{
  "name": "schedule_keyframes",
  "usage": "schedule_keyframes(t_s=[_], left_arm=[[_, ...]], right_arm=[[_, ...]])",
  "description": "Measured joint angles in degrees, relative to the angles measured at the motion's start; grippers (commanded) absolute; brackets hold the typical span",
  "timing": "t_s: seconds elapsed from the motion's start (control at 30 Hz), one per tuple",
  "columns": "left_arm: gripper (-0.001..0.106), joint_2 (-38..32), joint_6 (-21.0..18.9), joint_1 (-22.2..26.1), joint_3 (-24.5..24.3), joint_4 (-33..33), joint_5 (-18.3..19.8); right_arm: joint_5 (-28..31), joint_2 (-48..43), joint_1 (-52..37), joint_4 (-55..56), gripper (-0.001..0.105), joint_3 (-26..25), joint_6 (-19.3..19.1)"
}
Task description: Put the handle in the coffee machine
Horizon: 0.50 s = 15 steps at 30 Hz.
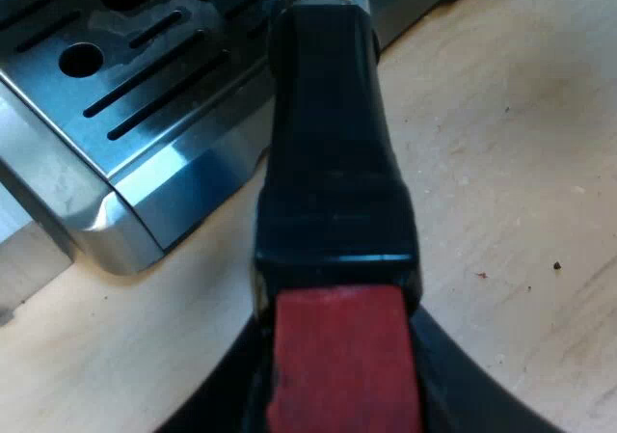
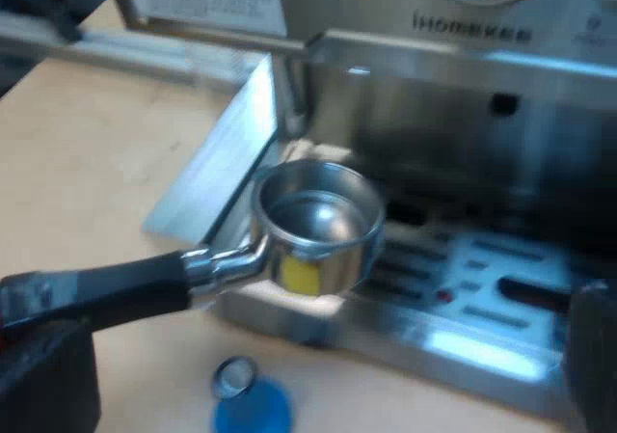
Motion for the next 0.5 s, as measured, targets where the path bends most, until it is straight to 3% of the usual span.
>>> schedule_keyframes(t_s=[0.13,0.3,0.5], left_arm=[[0.000,0.0,0.0,0.0,0.0,0.0,0.0],[0.000,0.0,0.0,0.0,0.0,0.0,0.0],[0.000,0.0,0.0,0.0,0.0,0.0,0.0]], right_arm=[[5.7,1.9,3.7,-2.3,0.105,1.2,0.3],[6.3,2.5,4.6,-6.5,0.105,5.0,0.8],[6.7,2.5,4.6,-7.8,0.105,5.2,0.8]])
